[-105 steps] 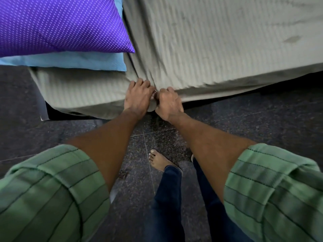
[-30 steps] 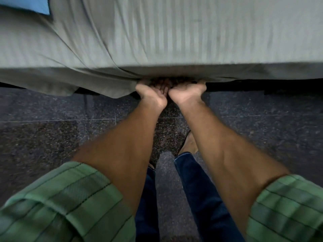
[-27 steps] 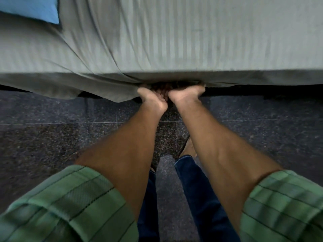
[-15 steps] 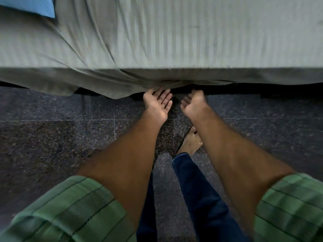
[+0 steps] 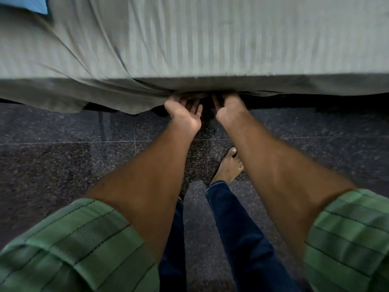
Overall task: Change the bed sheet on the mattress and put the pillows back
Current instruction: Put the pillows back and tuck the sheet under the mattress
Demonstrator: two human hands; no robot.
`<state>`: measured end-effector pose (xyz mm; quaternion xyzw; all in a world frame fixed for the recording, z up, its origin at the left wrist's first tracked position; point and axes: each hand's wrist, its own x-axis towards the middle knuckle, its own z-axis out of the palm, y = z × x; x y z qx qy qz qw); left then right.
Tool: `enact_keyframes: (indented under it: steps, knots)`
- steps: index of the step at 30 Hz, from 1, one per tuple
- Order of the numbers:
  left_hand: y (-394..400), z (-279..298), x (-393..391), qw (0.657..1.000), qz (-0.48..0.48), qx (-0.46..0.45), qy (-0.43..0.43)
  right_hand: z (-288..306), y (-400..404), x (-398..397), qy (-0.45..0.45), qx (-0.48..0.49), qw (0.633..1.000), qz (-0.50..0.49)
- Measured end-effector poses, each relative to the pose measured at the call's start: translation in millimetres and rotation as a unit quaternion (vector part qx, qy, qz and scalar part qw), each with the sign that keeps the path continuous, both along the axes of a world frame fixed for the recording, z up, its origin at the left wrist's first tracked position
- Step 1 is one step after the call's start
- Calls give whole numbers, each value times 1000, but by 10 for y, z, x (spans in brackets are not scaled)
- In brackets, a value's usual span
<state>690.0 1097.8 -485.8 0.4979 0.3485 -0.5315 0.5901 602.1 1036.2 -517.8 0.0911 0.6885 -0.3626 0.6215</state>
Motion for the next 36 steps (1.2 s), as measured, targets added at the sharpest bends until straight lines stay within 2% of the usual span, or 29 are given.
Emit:
enact_keyframes:
  steps: [3, 5, 8, 12, 16, 20, 23, 26, 28, 30, 33, 36]
  knots:
    - [-63, 66, -13, 1000, -13, 9, -13, 173, 13, 44, -85, -9, 996, -9]
    - [-59, 111, -17, 998, -57, 13, -9, 265, 113, 48, -124, -5, 992, -3]
    - [14, 266, 74, 990, -134, 33, 2, 416, 329, 119, -105, 13, 993, 44]
    - [233, 553, 344, 982, -179, 58, -25, 690, 579, 432, -53, 56, 987, 142]
    - [656, 655, 789, 972, -191, 124, -62, 934, 907, 937, -15, 81, 959, 271]
    - [1038, 615, 1382, 964, -156, 178, -119, 1011, 1246, 1533, -65, 87, 933, 342]
    - [1089, 575, 1961, 965, -128, 158, -166, 982, 1315, 2062, -107, 55, 950, 288]
    - [987, 618, 2407, 963, -126, 133, -199, 1031, 1264, 2513, -138, 6, 980, 146]
    - [954, 682, 2576, 957, -146, 136, -212, 1082, 1258, 2736, -111, -9, 991, 69]
    - [950, 702, 2621, 943, -159, 166, -242, 1070, 1268, 2843, -62, -6, 997, 43]
    - [1015, 700, 2659, 915, -192, 201, -293, 1044, 1326, 2916, 38, 6, 996, 83]
    - [1137, 614, 2717, 892, -224, 245, -306, 900, 1487, 2940, 162, 35, 974, 156]
